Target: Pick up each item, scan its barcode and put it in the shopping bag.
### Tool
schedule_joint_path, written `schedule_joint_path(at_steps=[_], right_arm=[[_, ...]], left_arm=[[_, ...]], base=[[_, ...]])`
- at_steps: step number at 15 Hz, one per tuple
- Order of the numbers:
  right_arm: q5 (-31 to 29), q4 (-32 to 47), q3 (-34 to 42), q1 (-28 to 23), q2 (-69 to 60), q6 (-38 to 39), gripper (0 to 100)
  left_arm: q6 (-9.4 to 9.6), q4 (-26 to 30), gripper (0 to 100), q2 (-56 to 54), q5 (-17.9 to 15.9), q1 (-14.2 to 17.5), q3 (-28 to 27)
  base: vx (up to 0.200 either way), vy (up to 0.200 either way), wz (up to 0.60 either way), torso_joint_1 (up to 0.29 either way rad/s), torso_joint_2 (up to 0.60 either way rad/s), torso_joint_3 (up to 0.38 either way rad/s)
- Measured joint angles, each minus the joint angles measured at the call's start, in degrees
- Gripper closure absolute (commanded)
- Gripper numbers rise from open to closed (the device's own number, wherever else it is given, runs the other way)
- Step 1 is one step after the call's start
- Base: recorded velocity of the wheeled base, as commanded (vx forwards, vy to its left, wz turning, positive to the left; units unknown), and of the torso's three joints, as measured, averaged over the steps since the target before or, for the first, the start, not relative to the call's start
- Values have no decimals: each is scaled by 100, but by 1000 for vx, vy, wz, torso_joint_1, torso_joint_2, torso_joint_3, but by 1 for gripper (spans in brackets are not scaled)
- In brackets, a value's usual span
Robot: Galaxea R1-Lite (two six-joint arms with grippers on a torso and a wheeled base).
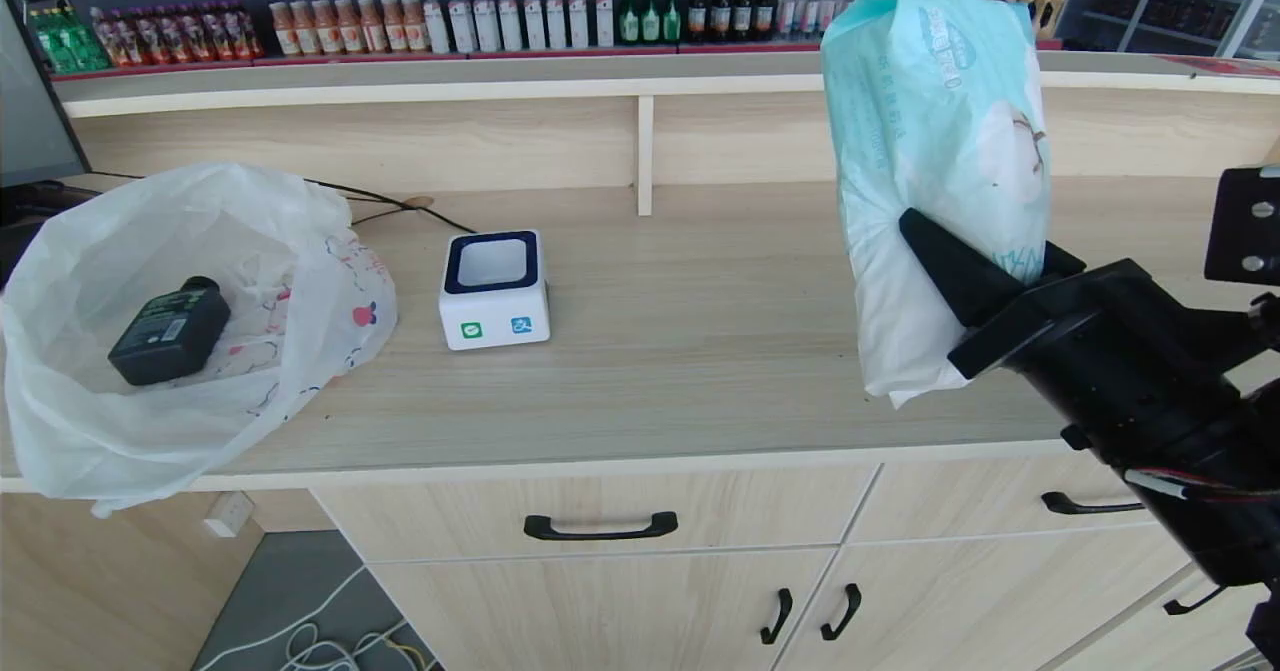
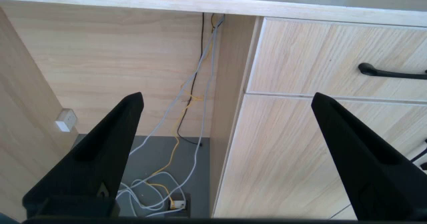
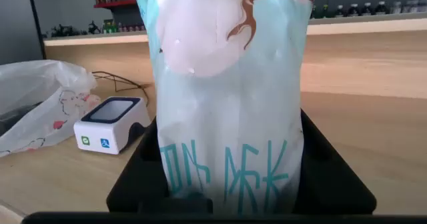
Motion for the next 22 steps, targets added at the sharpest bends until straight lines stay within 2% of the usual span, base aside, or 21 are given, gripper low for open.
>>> schedule_joint_path(at_steps=[3, 7, 10, 22], right_arm=[[-32, 0, -184, 94, -113, 0, 100], [-35, -2, -614, 102, -79, -35, 100], [-35, -5, -708, -101, -61, -18, 100], [-24, -2, -816, -66, 182, 9, 100]], left_arm=[[57, 5, 0, 0, 0, 0, 0], [27, 0, 0, 0, 0, -6, 0], [-2, 2, 0, 0, 0, 5, 0], [-33, 7, 0, 0, 0, 5, 0]], base=[[0, 0, 0, 0, 0, 0], [0, 0, 0, 0, 0, 0], [0, 0, 0, 0, 0, 0], [0, 200, 0, 5, 5, 2]])
